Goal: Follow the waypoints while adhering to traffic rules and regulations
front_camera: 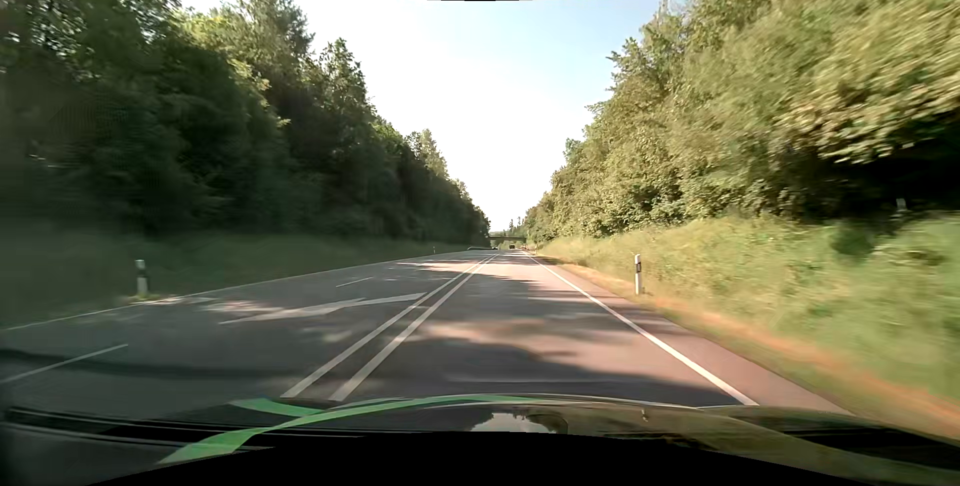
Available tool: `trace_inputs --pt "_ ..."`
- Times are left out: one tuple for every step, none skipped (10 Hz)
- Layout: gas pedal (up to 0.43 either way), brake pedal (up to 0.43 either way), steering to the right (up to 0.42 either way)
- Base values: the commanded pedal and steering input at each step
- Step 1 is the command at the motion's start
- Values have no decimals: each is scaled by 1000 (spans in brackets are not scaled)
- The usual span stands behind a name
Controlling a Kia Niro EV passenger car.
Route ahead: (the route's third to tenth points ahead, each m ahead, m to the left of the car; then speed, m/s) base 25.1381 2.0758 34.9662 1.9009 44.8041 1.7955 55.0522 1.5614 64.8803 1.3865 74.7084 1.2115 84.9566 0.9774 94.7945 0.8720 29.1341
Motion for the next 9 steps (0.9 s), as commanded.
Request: trace_inputs --pt "319 0 0" --pt "319 0 0" --pt "311 0 0" --pt "311 0 0" --pt "311 0 0" --pt "319 0 0" --pt "319 0 0" --pt "319 0 0" --pt "311 0 -1"
